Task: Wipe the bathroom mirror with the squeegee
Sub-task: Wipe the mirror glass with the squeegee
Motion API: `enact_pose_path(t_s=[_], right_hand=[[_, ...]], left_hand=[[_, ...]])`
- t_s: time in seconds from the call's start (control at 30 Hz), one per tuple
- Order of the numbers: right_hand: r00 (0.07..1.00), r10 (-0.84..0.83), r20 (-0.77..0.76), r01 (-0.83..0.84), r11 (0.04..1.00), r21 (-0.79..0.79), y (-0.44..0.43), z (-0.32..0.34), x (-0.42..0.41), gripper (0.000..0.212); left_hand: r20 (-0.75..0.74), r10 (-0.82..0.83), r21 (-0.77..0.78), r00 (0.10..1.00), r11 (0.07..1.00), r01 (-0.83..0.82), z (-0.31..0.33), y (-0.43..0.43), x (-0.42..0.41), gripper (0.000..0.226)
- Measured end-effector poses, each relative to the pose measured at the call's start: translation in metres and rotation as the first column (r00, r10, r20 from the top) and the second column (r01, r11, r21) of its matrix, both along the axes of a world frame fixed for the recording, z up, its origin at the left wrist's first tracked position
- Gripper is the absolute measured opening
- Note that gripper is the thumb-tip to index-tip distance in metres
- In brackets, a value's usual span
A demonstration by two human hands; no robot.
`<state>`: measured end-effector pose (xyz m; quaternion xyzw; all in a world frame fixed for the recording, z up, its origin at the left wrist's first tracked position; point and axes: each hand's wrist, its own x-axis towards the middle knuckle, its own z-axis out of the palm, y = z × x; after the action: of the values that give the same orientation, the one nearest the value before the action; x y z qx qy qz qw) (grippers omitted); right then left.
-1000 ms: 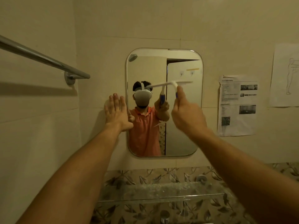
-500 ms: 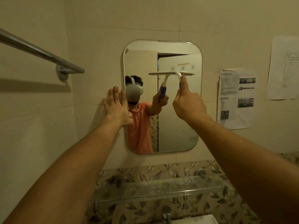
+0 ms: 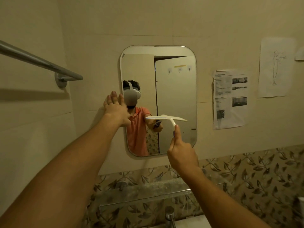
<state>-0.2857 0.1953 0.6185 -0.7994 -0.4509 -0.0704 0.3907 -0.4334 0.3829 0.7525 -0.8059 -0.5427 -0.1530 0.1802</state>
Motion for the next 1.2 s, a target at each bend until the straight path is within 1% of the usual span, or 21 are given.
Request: enact_pose_path(t_s=[0.1, 0.2, 0.3, 0.4, 0.47, 0.6, 0.67, 0.73, 0.83, 1.0, 1.2], right_hand=[[1.0, 0.004, -0.011, -0.004, 1.0, 0.003, 0.002, 0.002, 0.003, 0.06], [0.999, 0.047, -0.013, -0.046, 0.998, 0.053, -0.006, 0.019, 0.009, 0.055], [0.997, 0.077, -0.022, -0.071, 0.977, 0.199, -0.017, 0.052, 0.018, 0.053], [0.999, 0.032, -0.033, -0.018, 0.936, 0.352, -0.018, 0.105, 0.039, 0.052], [0.999, -0.004, -0.047, 0.021, 0.929, 0.37, -0.017, 0.139, 0.053, 0.052], [0.996, -0.083, -0.02, 0.084, 0.915, 0.394, -0.018, 0.19, 0.076, 0.049], [0.997, -0.076, -0.019, 0.077, 0.923, 0.376, -0.018, 0.204, 0.082, 0.048], [0.998, -0.051, -0.042, 0.062, 0.945, 0.322, -0.012, 0.207, 0.082, 0.051], [0.994, -0.074, -0.08, 0.092, 0.959, 0.267, 0.001, 0.193, 0.076, 0.058], [0.992, -0.088, -0.092, 0.108, 0.964, 0.242, 0.005, 0.152, 0.064, 0.06], [0.988, -0.084, -0.132, 0.109, 0.974, 0.2, 0.006, 0.104, 0.045, 0.06]], left_hand=[[0.004, -0.047, 0.032, 0.999, 0.998, 0.047, 0.001, -0.001, -0.004, 0.116], [-0.001, -0.054, 0.048, 0.999, 0.997, 0.054, 0.001, 0.0, -0.007, 0.111], [-0.014, -0.028, 0.066, 1.0, 0.997, 0.029, 0.002, 0.004, -0.006, 0.108], [-0.055, 0.014, 0.081, 0.998, 0.997, -0.009, 0.006, 0.004, -0.005, 0.107], [-0.08, 0.035, 0.084, 0.996, 0.996, -0.028, 0.008, 0.002, -0.004, 0.104], [-0.104, 0.066, 0.105, 0.992, 0.993, -0.055, 0.011, 0.001, -0.001, 0.1], [-0.105, 0.078, 0.119, 0.991, 0.991, -0.065, 0.012, 0.003, 0.001, 0.101], [-0.099, 0.08, 0.129, 0.992, 0.989, -0.067, 0.014, 0.005, 0.002, 0.1], [-0.104, 0.088, 0.128, 0.991, 0.989, -0.074, 0.016, 0.006, 0.003, 0.097], [-0.148, 0.106, 0.118, 0.983, 0.989, -0.089, 0.02, 0.005, 0.006, 0.098], [-0.127, 0.102, 0.105, 0.987, 0.991, -0.088, 0.021, 0.007, 0.006, 0.093]])
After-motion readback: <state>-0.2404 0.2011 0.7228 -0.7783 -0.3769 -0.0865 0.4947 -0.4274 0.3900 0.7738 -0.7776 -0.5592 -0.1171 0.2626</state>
